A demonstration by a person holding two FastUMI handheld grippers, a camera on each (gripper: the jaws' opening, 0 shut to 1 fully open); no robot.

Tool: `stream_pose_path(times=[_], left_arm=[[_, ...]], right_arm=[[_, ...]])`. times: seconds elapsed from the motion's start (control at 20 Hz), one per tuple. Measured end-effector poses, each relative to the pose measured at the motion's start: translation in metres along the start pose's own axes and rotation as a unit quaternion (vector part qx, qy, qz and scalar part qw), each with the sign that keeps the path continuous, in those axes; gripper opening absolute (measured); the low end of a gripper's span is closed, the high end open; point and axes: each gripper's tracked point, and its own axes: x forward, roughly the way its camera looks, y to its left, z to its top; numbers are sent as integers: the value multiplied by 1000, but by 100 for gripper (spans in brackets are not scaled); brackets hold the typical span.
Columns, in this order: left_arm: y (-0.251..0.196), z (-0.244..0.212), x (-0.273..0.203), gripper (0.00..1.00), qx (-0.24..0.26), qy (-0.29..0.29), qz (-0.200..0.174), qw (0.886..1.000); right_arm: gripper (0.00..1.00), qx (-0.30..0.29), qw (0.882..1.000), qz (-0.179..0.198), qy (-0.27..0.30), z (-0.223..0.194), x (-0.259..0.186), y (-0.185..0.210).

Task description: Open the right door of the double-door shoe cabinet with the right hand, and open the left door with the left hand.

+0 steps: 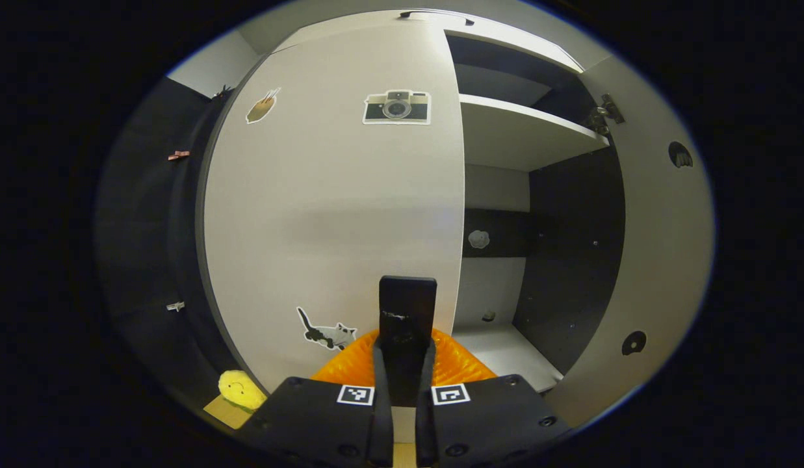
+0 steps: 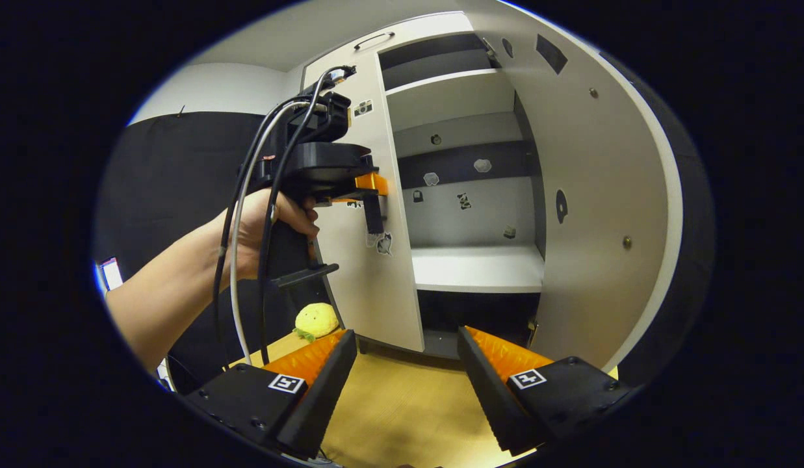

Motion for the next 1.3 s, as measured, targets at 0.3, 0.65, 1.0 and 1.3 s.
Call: stream_pose_path(times=[0.3, 0.65, 1.0, 1.3], left_arm=[[5, 9, -36, 18, -3, -1, -29, 1000], [18, 6, -42, 17, -14, -9, -77, 997], [31, 6, -53, 16, -23, -16, -88, 996], [43, 7, -58, 16, -23, -21, -71, 997]], right_arm=[[98, -5, 996, -83, -22, 11, -19, -17], [98, -18, 986, -155, -50, 24, -46, 5], [98, -18, 982, -177, -54, 11, -66, 46], [98, -18, 980, -190, -60, 9, -77, 63]])
